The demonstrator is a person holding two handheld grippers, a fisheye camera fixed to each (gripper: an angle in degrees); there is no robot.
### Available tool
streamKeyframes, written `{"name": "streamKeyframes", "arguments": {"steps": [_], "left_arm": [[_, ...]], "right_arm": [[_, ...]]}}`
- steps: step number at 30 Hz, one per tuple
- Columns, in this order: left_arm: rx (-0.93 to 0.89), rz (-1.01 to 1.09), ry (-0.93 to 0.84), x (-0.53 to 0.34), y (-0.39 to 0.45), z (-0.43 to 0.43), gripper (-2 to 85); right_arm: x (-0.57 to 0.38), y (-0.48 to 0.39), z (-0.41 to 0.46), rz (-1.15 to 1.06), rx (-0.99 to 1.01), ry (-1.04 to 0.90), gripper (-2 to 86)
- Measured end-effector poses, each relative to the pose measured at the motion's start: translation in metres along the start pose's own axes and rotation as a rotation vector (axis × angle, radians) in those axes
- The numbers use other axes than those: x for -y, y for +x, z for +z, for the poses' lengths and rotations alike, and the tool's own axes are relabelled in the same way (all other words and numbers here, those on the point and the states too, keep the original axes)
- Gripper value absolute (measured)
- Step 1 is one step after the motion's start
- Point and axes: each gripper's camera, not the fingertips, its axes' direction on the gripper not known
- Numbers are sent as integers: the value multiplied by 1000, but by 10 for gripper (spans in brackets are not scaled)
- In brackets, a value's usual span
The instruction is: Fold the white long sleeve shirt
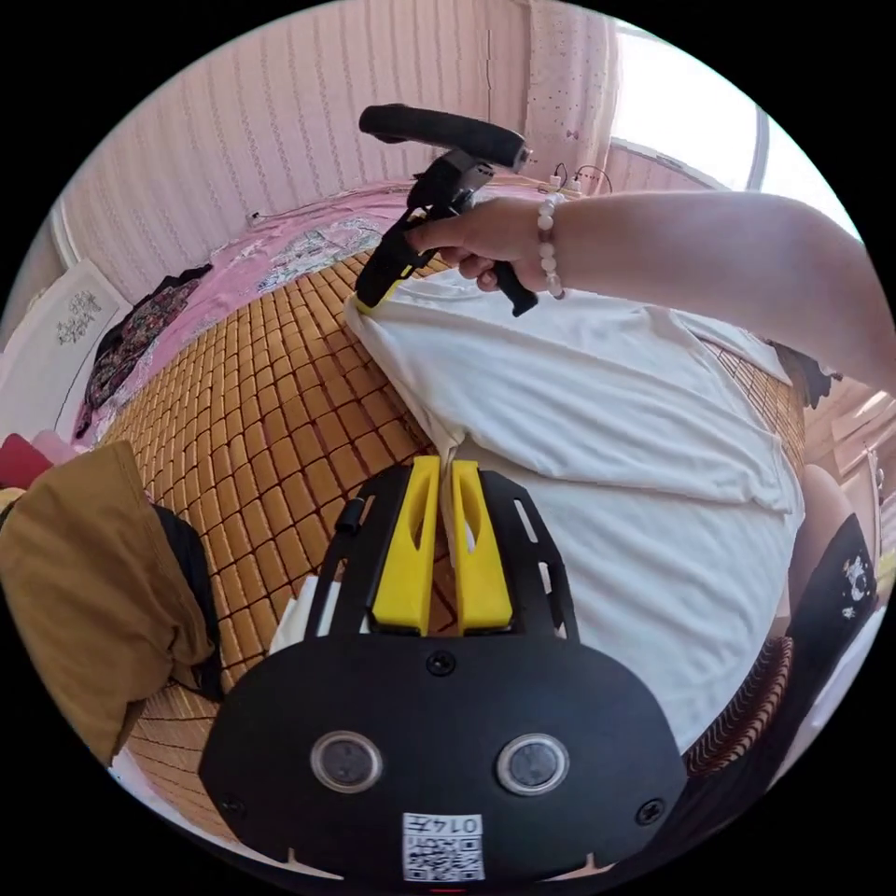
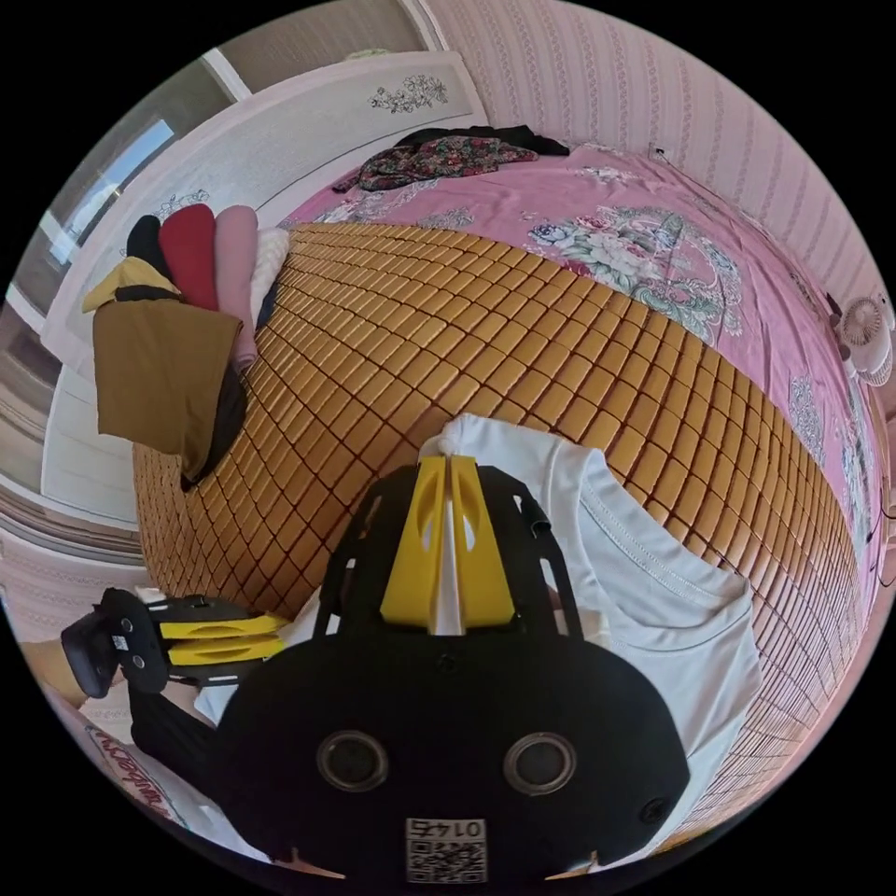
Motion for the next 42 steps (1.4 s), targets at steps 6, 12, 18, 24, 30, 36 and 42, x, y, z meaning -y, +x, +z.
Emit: {"name": "streamKeyframes", "arguments": {"steps": [6, 12, 18, 24, 30, 36, 42], "left_arm": [[-138, -332, -33, -14, -56, 10, 37], [-98, -343, 46, -43, -55, -35, 50], [-197, -239, 61, -76, 6, -76, 50], [-395, -92, -4, -72, 109, -65, 49], [-393, 23, -47, -41, 176, -50, 50], [-317, 71, -90, -23, 201, -28, 48], [-240, 100, -176, -26, 211, -9, 44]], "right_arm": [[7, 6, 5, 6, 11, -39, 70], [-63, 28, -76, 30, -73, 112, 85], [-267, 59, -146, 242, -121, 156, 78], [-474, 105, -180, 729, -243, 38, 77], [-593, 147, -226, 1167, -421, 278, 114], [-616, 180, -220, 1232, -436, 319, 131], [-636, 175, -202, 1300, -515, 332, 58]]}}
